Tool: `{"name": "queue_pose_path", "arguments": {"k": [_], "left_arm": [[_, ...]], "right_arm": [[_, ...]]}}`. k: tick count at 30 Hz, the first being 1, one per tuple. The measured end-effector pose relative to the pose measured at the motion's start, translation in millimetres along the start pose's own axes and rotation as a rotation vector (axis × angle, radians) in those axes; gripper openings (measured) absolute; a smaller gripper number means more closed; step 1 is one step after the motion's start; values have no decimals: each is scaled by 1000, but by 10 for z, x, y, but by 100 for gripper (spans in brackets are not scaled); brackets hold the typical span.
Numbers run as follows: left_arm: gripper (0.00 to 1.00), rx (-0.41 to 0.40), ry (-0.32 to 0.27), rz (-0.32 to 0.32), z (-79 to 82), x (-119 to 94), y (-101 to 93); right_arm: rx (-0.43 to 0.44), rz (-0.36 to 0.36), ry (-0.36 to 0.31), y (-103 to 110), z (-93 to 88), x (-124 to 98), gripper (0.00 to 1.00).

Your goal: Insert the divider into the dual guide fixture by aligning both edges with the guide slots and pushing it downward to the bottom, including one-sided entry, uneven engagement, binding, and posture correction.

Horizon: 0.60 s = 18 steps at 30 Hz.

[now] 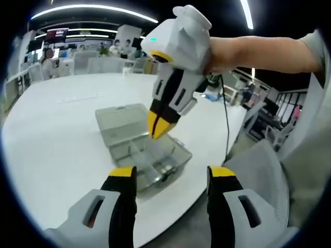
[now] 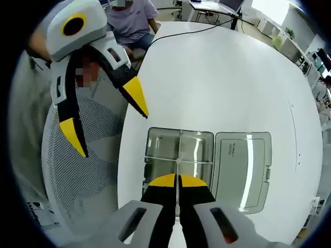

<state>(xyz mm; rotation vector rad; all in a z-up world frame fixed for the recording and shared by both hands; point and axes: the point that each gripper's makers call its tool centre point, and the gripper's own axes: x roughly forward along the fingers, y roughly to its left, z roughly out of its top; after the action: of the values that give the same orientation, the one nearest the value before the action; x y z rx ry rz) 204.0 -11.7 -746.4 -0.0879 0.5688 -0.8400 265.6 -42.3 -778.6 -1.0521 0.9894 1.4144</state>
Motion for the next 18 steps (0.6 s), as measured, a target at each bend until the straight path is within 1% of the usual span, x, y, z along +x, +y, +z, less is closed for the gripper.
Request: {"name": "queue_pose_path", "arguments": {"k": [2, 5, 6, 7, 10, 14, 15, 18], "left_arm": [[51, 1, -2, -2, -2, 6, 2], [51, 2, -1, -2, -11, 10, 10], [51, 1, -1, -2, -11, 10, 10], [51, 1, -2, -1, -9, 10, 9], [51, 2, -2, -2, 1, 5, -16], [51, 3, -4, -1, 13, -8, -47], [51, 2, -3, -1, 12, -12, -53], [51, 2, -3, -1, 15, -19, -68]], "right_arm": [[32, 0, -1, 5, -12, -5, 0], [38, -4, -1, 16, -15, -17, 0], [26, -7, -3, 19, -13, -21, 0], [37, -6, 0, 27, -19, -22, 0], [30, -10, -5, 31, -29, -19, 0], [48, -9, -6, 35, -54, -3, 0], [36, -11, -8, 34, -57, 8, 0], [53, -12, -14, 33, -53, 14, 0]]}}
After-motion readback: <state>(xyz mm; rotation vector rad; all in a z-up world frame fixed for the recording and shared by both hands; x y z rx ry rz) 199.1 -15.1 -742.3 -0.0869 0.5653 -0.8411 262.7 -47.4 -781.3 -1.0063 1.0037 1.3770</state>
